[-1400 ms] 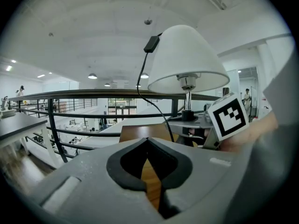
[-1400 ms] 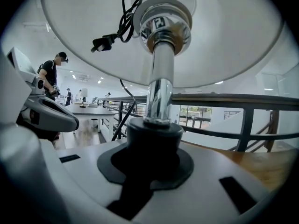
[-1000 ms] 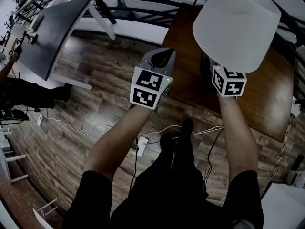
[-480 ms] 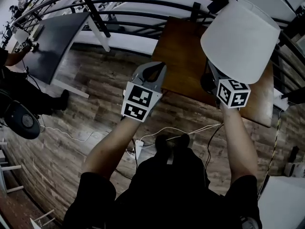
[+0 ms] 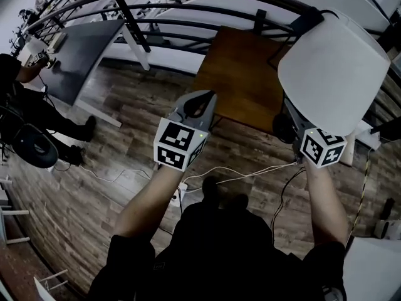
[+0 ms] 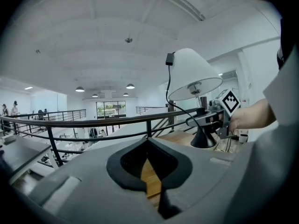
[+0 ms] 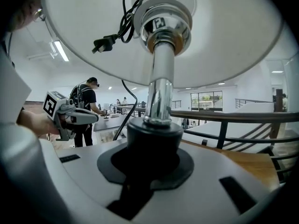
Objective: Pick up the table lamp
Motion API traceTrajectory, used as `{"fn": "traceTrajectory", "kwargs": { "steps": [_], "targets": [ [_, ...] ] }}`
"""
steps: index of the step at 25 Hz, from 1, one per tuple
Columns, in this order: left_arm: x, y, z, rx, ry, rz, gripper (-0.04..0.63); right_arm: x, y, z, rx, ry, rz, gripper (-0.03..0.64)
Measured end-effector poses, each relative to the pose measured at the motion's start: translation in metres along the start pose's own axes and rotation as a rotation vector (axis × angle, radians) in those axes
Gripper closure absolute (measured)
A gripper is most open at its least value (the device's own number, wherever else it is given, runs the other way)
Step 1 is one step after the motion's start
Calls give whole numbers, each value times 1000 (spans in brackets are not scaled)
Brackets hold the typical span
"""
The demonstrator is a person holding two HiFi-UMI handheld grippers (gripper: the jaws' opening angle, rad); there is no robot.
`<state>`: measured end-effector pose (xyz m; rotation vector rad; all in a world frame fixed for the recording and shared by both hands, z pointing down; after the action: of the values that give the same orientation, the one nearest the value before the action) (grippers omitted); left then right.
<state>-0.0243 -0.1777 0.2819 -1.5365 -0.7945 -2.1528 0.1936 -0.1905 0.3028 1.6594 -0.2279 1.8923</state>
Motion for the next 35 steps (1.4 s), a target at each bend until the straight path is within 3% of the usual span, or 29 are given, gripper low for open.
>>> {"fn": "traceTrajectory", "kwargs": {
  "steps": [4,13,22,35],
  "targets": [
    [-9,-12,16,-1,-81,-2,589,-5,-41,-3,-20,18,16,529],
    [-28,-27,46,1,-127,-2,589,-8,-97,4,10,16,37,529],
    [-28,-7,32,59,-128,3,589,-21,-72,2,23,44,42,529],
    [-35,-20,43,60,-117,24,589,-15,-73,11,38,64,19,530]
  ]
}}
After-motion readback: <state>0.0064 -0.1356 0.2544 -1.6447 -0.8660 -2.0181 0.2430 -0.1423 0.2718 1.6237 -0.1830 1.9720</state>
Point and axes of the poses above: the fingertips, and each gripper's own axes: y forward along the fingers, z to its right, x out of its underside, the point moved 2 cm from there along -y, backward along the fingers, and after that the axes turned 9 degrees about y, right-handed, at the moved point
